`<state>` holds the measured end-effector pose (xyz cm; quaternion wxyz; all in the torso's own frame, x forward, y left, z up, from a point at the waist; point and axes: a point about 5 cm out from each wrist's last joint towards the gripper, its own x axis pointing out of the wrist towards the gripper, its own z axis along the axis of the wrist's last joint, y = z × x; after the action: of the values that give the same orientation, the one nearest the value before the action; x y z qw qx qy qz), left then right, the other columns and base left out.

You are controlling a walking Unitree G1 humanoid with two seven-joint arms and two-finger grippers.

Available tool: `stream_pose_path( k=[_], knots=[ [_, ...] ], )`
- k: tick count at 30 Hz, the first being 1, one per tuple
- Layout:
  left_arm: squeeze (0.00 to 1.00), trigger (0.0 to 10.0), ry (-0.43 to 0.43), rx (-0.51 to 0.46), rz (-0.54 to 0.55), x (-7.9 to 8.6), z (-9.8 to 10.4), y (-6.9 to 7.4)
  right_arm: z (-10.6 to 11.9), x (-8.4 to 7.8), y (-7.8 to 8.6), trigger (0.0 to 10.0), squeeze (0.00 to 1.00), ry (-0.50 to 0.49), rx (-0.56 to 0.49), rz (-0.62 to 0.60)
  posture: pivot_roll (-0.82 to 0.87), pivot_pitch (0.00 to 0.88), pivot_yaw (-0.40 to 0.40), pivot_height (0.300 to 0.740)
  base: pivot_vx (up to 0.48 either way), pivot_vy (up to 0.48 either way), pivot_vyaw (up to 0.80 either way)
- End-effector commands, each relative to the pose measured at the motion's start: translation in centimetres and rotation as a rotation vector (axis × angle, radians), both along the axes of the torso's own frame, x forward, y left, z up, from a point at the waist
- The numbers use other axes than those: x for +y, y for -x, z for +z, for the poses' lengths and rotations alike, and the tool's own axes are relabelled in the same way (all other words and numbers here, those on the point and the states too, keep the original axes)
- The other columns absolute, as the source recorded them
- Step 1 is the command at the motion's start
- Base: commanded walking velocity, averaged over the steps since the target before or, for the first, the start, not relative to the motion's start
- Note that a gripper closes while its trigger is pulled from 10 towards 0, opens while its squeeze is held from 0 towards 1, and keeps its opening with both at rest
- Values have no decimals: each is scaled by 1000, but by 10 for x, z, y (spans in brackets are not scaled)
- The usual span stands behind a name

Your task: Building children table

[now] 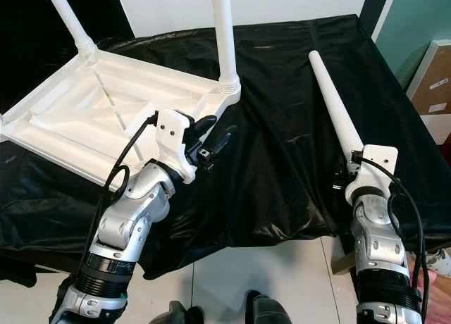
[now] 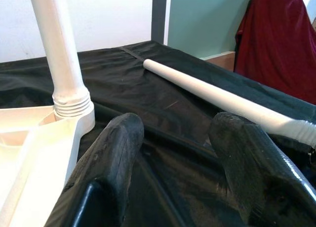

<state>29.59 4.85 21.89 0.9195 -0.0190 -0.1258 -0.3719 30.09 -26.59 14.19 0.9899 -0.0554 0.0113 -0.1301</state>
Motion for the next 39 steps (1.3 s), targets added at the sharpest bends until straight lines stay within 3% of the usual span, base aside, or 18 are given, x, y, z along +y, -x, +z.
stream_pose_path(
  k=[1,10,11,17,23,29,30,39],
  knots=[
    [0,10000,-9,23,9,1,-4,1,-18,8,5,0,0,-40,74,50,-145,196,65,740,0,0,0],
    [0,10000,-49,49,31,2,-9,1,-22,14,11,0,0,-75,93,86,-139,188,60,740,0,0,0],
    [0,10000,-58,72,31,3,-11,1,-21,16,12,10000,0,-86,80,84,-139,183,57,740,0,0,0],
    [0,10000,-76,60,26,5,-10,-2,-15,19,13,10000,0,-86,23,72,-141,176,55,740,0,0,0],
    [0,10000,-105,72,28,8,-10,-6,-19,28,15,10000,0,-33,42,34,-141,167,50,740,0,0,0],
    [0,10000,-86,55,-8,11,-7,-6,-11,35,16,10000,0,-48,-14,61,-149,160,45,740,0,0,0],
    [1000,10000,-50,81,-47,12,-7,-6,-5,40,16,10000,0,-76,-64,84,-150,158,43,740,0,0,0],
    [1000,10000,11,105,-199,10,6,-5,34,68,13,10000,0,-166,-300,174,-153,159,42,740,0,0,0]
  ],
)
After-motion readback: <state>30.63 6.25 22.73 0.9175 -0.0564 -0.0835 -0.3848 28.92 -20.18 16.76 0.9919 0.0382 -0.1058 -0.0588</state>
